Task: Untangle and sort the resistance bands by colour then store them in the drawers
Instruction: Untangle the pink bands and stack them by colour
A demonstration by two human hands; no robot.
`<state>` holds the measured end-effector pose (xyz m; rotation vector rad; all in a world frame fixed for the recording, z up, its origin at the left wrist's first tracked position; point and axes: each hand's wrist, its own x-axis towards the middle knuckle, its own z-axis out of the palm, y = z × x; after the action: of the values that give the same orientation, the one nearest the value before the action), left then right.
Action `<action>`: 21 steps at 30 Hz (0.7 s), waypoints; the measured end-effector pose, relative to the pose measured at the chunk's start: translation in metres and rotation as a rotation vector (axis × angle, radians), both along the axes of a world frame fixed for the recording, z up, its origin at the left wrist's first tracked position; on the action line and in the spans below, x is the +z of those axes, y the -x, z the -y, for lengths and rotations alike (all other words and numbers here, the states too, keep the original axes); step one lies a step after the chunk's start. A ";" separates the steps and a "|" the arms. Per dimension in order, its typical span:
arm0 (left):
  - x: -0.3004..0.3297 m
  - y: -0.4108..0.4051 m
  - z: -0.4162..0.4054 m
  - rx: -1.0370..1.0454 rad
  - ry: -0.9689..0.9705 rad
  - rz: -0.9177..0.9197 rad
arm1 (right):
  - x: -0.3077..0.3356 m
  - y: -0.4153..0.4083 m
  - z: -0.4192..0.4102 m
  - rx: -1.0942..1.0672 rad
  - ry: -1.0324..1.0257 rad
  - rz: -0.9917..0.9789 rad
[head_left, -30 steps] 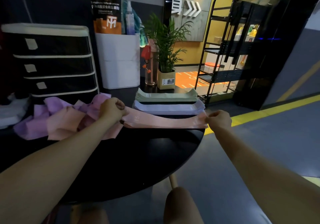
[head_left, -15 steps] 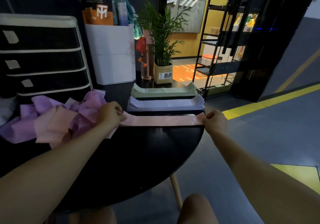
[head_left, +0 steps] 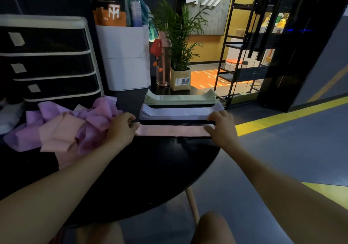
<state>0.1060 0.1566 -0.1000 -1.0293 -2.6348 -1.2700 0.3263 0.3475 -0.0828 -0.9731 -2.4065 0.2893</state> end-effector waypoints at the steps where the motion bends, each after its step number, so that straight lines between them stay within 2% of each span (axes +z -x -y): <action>1: -0.002 -0.002 0.003 -0.011 0.021 -0.018 | 0.002 0.005 0.004 0.112 0.009 0.045; 4: -0.011 -0.007 0.012 -0.024 0.090 -0.067 | 0.001 0.021 0.014 0.308 0.103 0.196; 8: -0.017 -0.015 0.015 -0.008 0.140 -0.136 | -0.009 0.031 0.013 0.348 0.064 0.284; 13: -0.019 -0.023 0.016 0.042 0.107 -0.199 | -0.023 0.032 0.007 0.349 -0.013 0.219; 21: -0.022 -0.020 0.015 0.044 0.115 -0.194 | -0.029 0.036 0.006 0.350 -0.006 0.195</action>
<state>0.1257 0.1414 -0.1215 -1.0441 -2.5915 -0.9661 0.2907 0.3418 -0.1119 -0.5948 -2.7521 0.3233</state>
